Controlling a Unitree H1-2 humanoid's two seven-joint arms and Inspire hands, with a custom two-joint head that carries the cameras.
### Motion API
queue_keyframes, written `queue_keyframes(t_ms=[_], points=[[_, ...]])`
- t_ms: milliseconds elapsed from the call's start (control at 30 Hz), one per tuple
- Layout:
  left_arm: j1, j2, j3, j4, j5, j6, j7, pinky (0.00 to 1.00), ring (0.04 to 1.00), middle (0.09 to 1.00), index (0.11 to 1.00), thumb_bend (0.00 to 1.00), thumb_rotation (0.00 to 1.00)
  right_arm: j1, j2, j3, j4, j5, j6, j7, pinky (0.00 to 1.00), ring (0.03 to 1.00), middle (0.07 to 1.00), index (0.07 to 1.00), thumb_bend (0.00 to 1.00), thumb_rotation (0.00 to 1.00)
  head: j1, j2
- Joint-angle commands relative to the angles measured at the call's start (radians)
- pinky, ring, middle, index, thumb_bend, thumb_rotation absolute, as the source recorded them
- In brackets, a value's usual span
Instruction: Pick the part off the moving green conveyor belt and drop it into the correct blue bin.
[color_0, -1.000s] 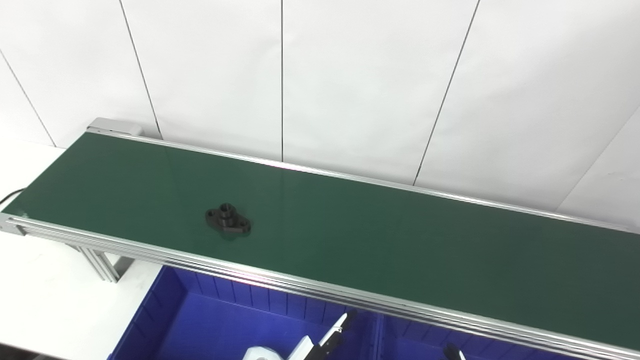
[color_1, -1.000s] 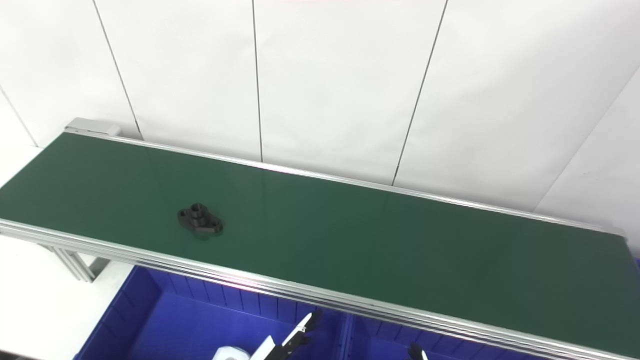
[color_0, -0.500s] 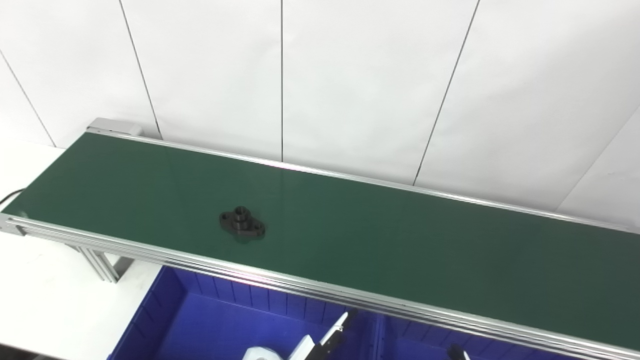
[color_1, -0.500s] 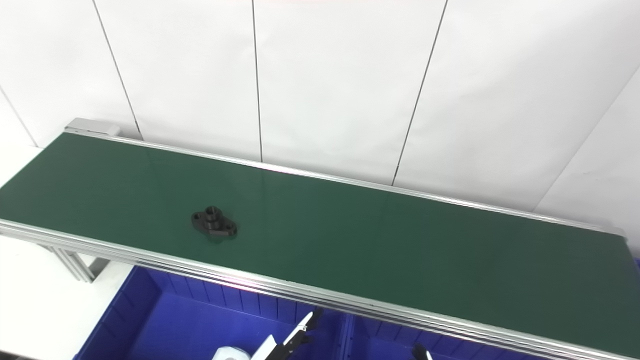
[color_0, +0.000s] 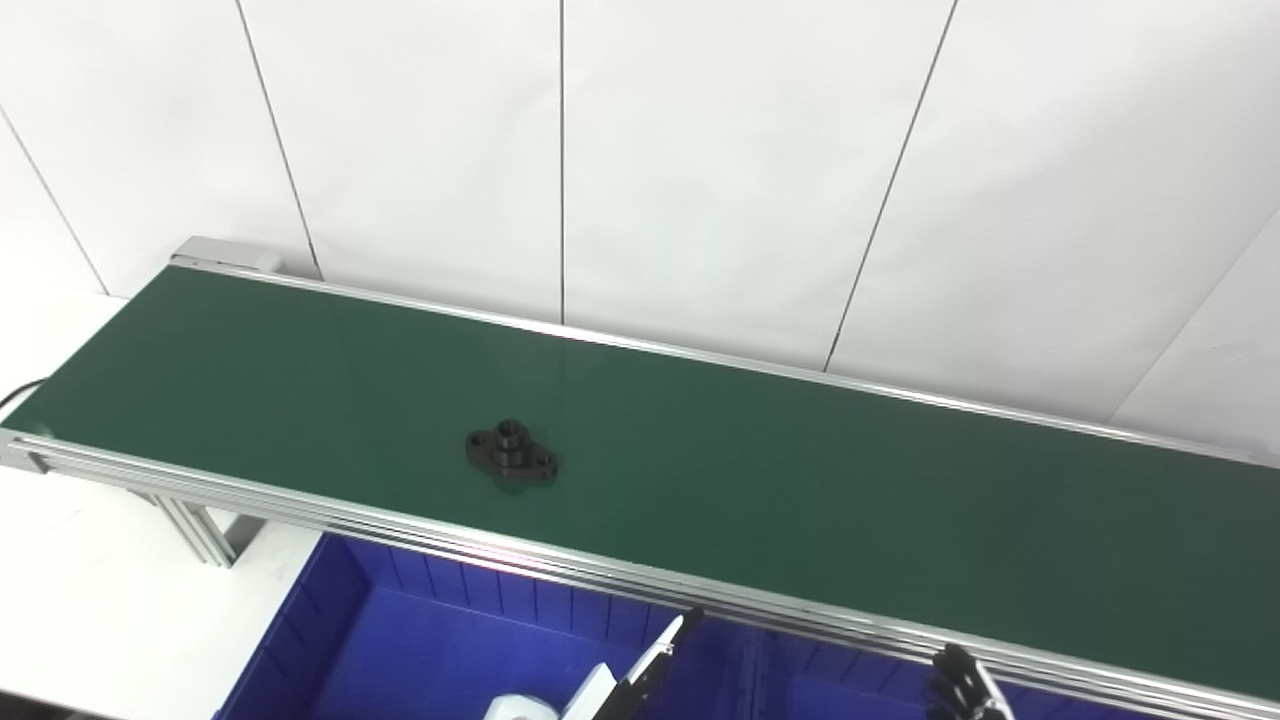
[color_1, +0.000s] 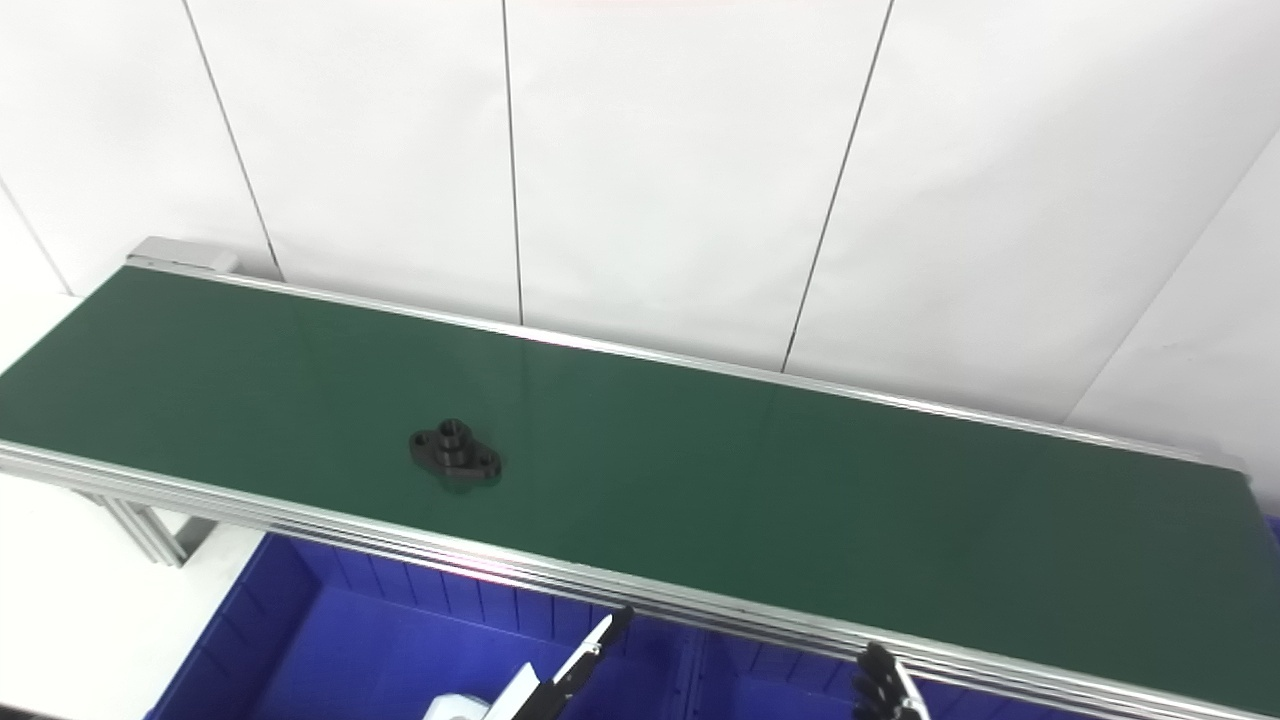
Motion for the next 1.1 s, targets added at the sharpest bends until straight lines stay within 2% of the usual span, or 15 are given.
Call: queue_keyframes(t_ms=[0,200,267,400,533,733,1067], points=[[-0.007,-0.002,0.008,-0.036,-0.017,-0.04,-0.008,1.0,1.0,1.0,1.0,0.78,0.76,-0.012,-0.004,-0.014,-0.055,-0.038,-0.057,-0.015,0.75,0.82,0.849,0.875,0.8,0.68,0.0,0.001],[-0.01,0.002,0.009,-0.04,-0.011,-0.04,0.002,1.0,1.0,1.0,1.0,0.75,0.82,-0.043,0.013,-0.043,-0.119,-0.091,-0.043,0.022,0.77,0.822,0.859,0.893,0.79,0.68,-0.054,0.008],[-0.01,0.003,0.015,-0.04,-0.025,-0.04,-0.015,1.0,1.0,1.0,1.0,0.75,0.84,-0.061,0.018,-0.049,-0.152,-0.105,-0.013,0.04,0.77,0.823,0.862,0.899,0.78,0.67,-0.07,0.009],[-0.015,0.004,0.027,-0.03,-0.037,-0.04,-0.034,1.0,1.0,1.0,1.0,0.76,0.87,-0.115,0.028,-0.055,-0.214,-0.13,0.072,0.09,0.8,0.841,0.875,0.915,0.74,0.64,-0.125,0.008],[-0.024,0.008,0.03,-0.024,-0.046,-0.04,-0.048,1.0,1.0,1.0,1.0,0.76,0.9,-0.163,0.041,-0.062,-0.27,-0.17,0.185,0.136,0.78,0.826,0.86,0.905,0.72,0.58,-0.156,0.005],[-0.037,0.012,0.032,-0.011,-0.064,-0.04,-0.063,1.0,1.0,1.0,1.0,0.75,0.91,-0.24,0.035,-0.055,-0.32,-0.208,0.322,0.221,0.77,0.809,0.863,0.914,0.7,0.52,-0.18,0.004],[-0.044,0.021,0.038,0.0,-0.079,-0.04,-0.108,1.0,1.0,1.0,1.0,0.74,0.92,-0.362,0.029,-0.014,-0.339,-0.292,0.468,0.33,0.77,0.844,0.893,0.919,0.7,0.51,-0.188,-0.004]])
